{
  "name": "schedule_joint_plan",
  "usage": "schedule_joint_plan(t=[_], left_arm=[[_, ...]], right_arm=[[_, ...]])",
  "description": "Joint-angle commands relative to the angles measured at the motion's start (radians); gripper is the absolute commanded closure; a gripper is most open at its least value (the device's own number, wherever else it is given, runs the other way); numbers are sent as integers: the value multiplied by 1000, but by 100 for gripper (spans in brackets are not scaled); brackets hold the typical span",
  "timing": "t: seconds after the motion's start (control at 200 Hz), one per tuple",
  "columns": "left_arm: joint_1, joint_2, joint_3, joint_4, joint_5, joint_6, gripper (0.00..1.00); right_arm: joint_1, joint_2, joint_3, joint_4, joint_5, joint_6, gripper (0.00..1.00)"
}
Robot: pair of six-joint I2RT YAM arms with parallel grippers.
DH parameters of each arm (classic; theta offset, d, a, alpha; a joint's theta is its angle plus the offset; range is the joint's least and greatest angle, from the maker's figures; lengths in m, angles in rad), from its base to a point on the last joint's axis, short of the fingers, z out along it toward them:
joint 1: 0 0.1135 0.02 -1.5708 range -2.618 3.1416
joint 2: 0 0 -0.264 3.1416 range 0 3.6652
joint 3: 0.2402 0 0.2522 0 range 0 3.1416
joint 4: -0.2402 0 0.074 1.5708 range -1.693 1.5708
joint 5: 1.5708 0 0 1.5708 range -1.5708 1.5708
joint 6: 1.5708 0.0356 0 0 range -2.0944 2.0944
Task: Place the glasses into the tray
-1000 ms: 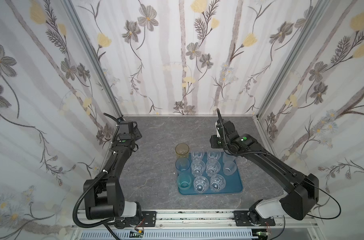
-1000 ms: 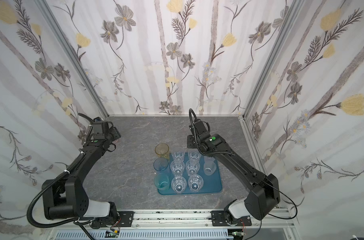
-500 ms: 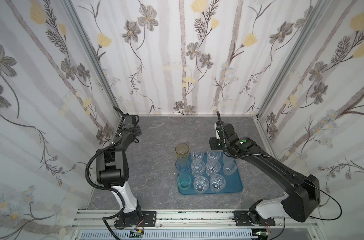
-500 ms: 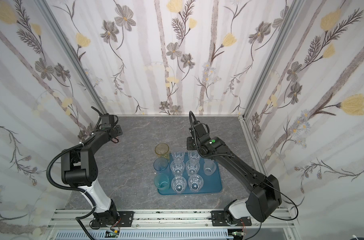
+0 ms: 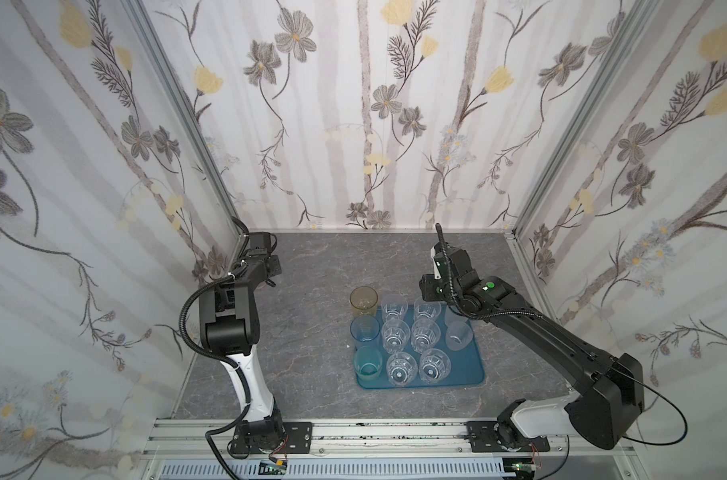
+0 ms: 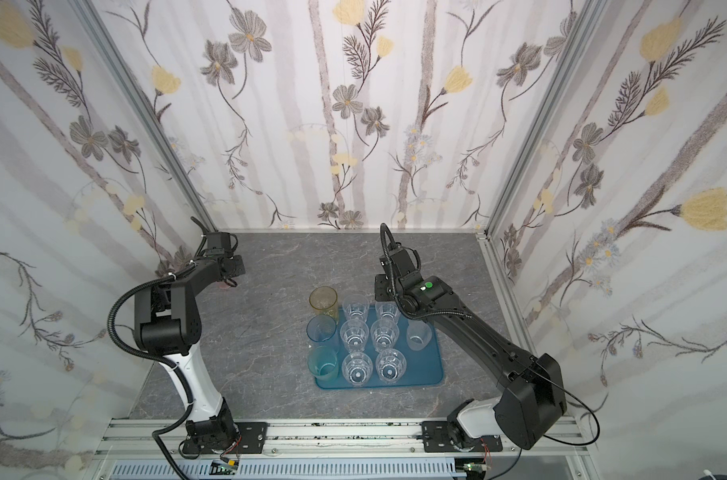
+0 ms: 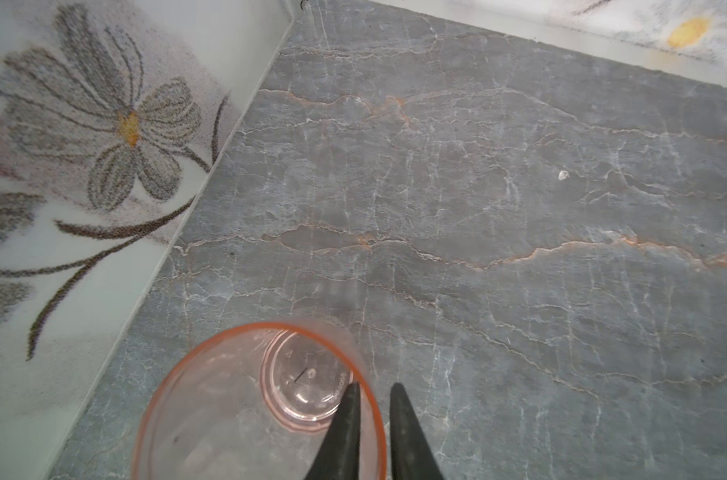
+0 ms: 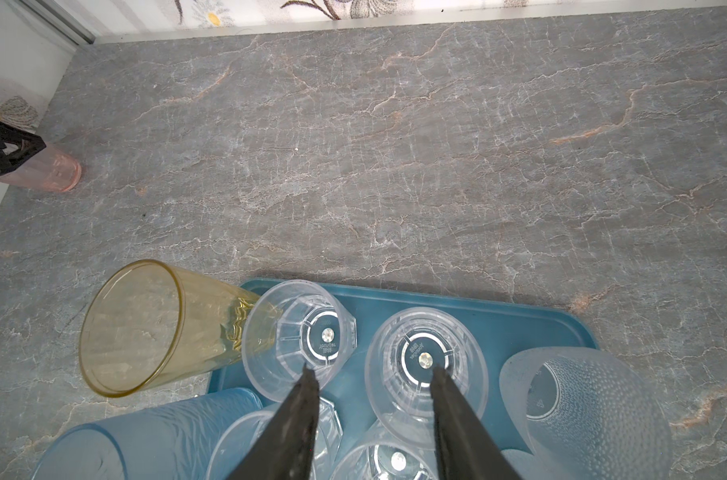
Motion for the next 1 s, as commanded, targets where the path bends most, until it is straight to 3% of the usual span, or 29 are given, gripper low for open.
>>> schedule_joint_plan(t=[0.0,0.155,0.365,0.57,0.734,0.864,0.994], left_arm=[[1,5,7,-7,30,17,90],[0,3,2,-9,46,17,100],[-27,-64,5,-15,121,-31,100],[-178,-212,-51,-24,198,-141,100],[-350,-313,-143,-25,172,-177,100],[-470,-341,-113,-30,149,-177,100],[-552,-280,-20,-39,169,-174,100]], right_arm=[[1,-4,-2,38,15,9,55],[2,-4,2,38,9,14,55],[3,-3,5,36,9,19,55],[7,15,18,50,-8,31,55],[22,37,51,33,-12,29,55],[22,45,59,44,-8,28,55],[22,88,90,41,-21,28,55]])
